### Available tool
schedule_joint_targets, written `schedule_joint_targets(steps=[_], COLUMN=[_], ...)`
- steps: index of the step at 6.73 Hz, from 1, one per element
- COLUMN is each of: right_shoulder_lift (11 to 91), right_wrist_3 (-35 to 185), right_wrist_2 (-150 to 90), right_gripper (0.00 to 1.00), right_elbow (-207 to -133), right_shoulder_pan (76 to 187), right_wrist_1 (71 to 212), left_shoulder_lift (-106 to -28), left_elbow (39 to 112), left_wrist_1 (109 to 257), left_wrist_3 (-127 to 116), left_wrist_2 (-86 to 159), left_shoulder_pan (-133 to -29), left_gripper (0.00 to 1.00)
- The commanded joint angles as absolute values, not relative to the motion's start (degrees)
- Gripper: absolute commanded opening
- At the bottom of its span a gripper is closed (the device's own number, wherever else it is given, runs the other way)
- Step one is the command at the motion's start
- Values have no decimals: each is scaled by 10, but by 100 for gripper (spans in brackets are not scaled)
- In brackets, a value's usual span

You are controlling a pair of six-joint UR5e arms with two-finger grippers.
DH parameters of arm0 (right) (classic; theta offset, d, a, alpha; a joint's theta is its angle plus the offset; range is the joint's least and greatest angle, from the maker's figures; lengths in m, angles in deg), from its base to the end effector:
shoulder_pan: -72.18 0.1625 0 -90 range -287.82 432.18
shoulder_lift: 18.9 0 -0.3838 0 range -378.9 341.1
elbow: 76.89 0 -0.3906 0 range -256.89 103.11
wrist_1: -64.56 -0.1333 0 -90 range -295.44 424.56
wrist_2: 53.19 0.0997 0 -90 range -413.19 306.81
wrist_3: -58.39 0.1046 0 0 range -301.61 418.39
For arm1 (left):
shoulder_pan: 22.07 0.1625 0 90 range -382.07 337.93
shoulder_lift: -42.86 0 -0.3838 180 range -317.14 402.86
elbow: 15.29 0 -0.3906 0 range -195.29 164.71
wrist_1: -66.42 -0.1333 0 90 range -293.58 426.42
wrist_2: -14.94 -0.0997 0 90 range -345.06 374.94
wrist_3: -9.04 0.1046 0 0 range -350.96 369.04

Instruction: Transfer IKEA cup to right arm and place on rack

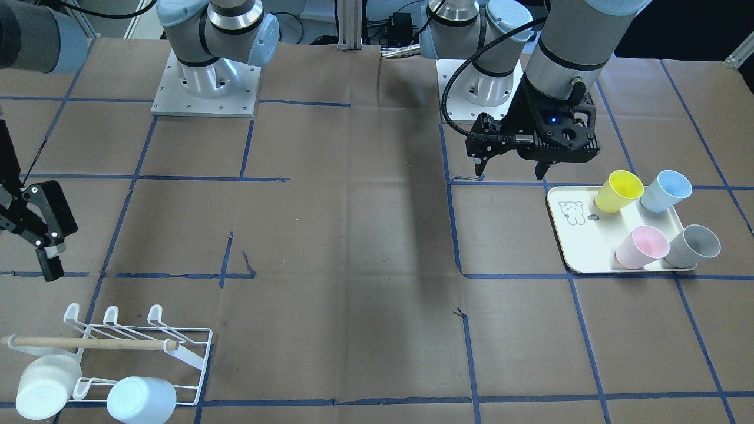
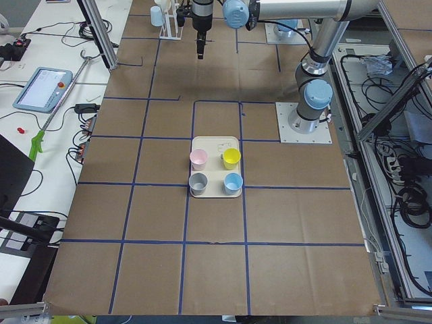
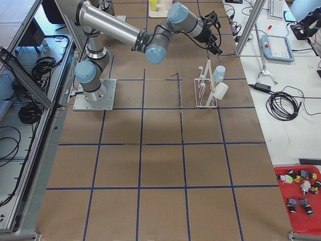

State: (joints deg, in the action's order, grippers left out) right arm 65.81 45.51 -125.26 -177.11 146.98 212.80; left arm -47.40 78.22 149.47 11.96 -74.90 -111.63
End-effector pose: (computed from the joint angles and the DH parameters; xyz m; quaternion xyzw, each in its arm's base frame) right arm 0.0148 -0.5766 0.4348 -0.0381 0.9209 -0.3843 0.0535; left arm -0.1298 -0.4979 0.4217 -0.0217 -0.9994 0.0278 0.0006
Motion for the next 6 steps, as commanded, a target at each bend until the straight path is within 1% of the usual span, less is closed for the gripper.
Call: schedule_joint_targets(steps=[1, 3, 4, 5, 6], right_shoulder_lift=[690, 715, 719, 723, 725], right_wrist_3=[459, 489, 515, 575, 686], right_wrist_2=[-1321, -1332, -1338, -1403, -1467], right_gripper=[100, 100, 100, 100, 100], right_elbow=[-1747, -1713, -1704, -1698, -1693], right_shoulder_pan=[1518, 1554, 1569, 1585, 1613], right_wrist_1=[1956, 1730, 1693, 1660, 1653], left_shoulder_lift=[-474, -474, -474, -474, -474], left_elbow=[781, 781, 781, 781, 780], left_wrist_1=[1495, 1495, 1495, 1495, 1495], left_wrist_3=[120, 120, 121, 122, 122], left_wrist_2=[-750, -750, -750, -750, -749], left_shoulder_pan=[-1116, -1116, -1116, -1116, -1116], left_gripper=[100, 100, 100, 100, 100])
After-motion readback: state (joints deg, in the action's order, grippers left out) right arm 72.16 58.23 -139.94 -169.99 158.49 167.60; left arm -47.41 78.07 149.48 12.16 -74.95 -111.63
